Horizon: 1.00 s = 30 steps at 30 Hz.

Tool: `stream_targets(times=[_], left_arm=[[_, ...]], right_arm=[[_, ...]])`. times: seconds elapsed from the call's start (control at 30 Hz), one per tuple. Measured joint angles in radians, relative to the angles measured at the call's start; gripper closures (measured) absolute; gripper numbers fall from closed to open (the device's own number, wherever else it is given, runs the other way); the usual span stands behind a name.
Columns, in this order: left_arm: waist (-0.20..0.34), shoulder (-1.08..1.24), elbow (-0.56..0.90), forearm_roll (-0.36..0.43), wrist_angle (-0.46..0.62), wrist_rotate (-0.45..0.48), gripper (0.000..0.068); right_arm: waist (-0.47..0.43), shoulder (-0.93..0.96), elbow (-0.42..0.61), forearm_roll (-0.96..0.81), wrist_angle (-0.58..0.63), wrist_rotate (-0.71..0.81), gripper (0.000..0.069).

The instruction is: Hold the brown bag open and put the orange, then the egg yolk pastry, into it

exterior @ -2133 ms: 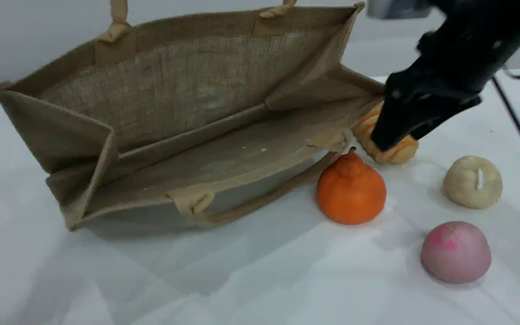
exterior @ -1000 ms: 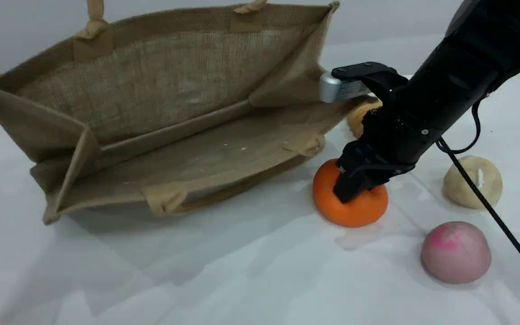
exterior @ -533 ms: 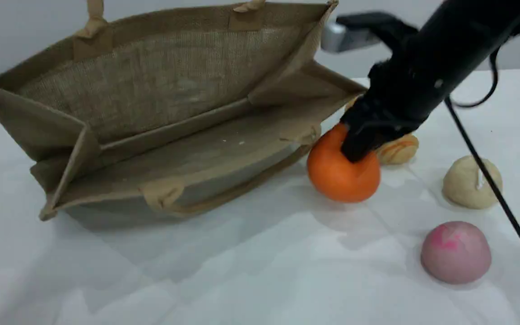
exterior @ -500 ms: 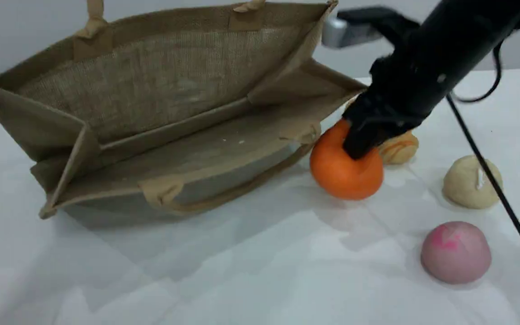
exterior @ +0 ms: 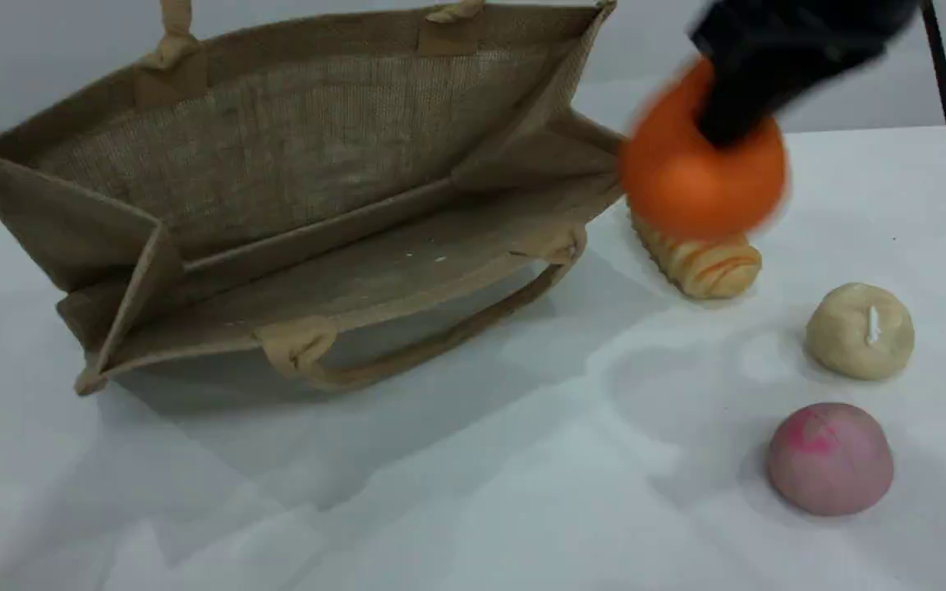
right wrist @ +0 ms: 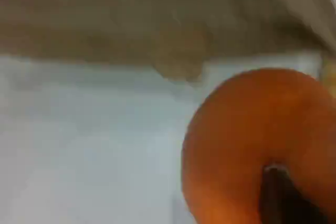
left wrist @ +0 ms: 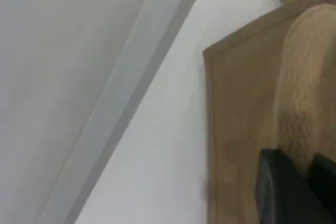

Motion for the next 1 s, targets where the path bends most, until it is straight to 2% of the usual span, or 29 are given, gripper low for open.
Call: stream_targets(times=[0.17,0.33,0.47,0.63,0.73,0.83,1.0], left_arm=[[0.000,0.000,0.000,-0.045,0.004,-0.001,0.0588],[0.000,-0.001,0.000,-0.073,0.003,-0.003,0.0588],[0.000,-0.002,0.000,-0.075,0.004,-0.013,0.0588],[0.000,-0.002,0.000,-0.076,0.004,-0.016,0.0588],[0.000,-0.002,0.000,-0.076,0.004,-0.016,0.0588],[-0.001,-0.002,0.000,-0.076,0.004,-0.022,0.0589],[-0.001,-0.007,0.000,-0.076,0.017,-0.022,0.0589]], right_arm=[[0.109,-0.046,0.014,0.086,-0.118,-0.003,0.0670],[0.228,0.021,0.028,0.095,-0.266,-0.003,0.0671],[0.289,0.103,0.024,0.106,-0.399,-0.003,0.0671],[0.331,0.221,0.022,0.114,-0.601,-0.003,0.0671],[0.330,0.286,-0.004,0.115,-0.684,-0.004,0.0671],[0.330,0.336,-0.051,0.113,-0.729,-0.004,0.0671],[0.330,0.393,-0.126,0.109,-0.717,-0.004,0.0671]])
